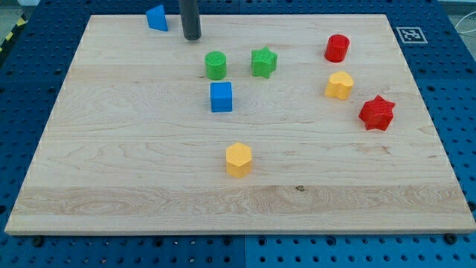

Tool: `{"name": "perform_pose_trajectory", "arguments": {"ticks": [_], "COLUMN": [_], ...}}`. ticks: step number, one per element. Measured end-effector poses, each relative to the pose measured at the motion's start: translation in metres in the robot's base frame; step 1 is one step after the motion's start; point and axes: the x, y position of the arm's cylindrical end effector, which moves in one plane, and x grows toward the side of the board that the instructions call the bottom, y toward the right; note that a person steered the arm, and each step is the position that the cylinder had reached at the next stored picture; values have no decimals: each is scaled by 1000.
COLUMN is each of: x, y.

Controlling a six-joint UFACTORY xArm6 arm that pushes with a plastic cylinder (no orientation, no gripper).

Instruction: Slide blue triangle to the top left

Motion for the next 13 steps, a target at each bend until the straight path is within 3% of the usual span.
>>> {"name": "perform_pose_trajectory", "arguments": {"ticks": [2, 6, 11, 13], "x": [-32, -62, -62, -61], "y": [26, -56, -80, -47]}}
